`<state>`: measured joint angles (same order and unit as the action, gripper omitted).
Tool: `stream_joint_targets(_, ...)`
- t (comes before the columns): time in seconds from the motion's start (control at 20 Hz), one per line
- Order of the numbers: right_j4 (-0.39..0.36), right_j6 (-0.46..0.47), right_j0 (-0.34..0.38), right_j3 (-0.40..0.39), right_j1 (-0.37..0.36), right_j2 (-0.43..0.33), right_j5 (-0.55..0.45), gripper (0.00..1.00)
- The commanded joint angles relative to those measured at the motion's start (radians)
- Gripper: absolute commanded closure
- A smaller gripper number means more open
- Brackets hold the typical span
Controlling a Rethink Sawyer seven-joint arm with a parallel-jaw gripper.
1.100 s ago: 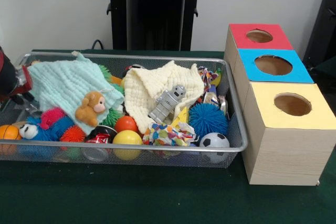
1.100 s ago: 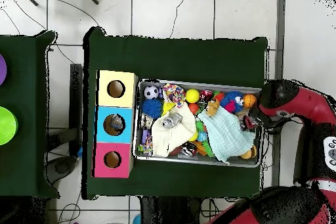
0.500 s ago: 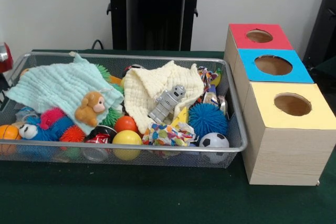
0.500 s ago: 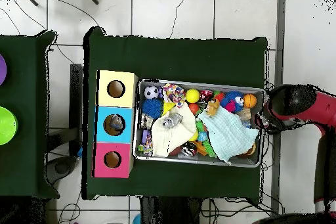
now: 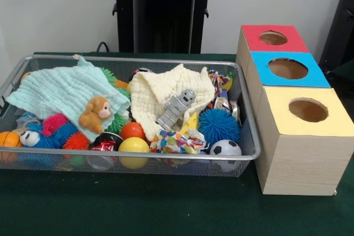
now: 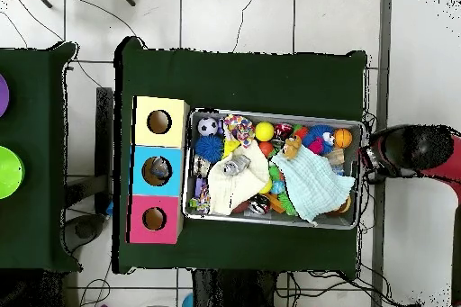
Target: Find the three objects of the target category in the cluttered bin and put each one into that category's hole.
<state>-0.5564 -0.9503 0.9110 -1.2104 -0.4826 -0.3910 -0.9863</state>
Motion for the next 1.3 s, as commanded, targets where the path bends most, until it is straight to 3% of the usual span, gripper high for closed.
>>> stream_joint_targets(0.05,-0.014,0.056,-0.020,-0.110,0.048,-0.058,0.098,1.00)
stream_joint_targets(0.5,0.041,0.053,0.023,-0.191,0.077,-0.110,0.192,1.00)
stream_joint_targets(0.8,0.050,-0.003,0.004,-0.188,0.087,-0.099,0.236,1.00)
stream_joint_targets(1.3,0.055,0.013,0.021,-0.183,0.116,-0.109,0.287,1.00)
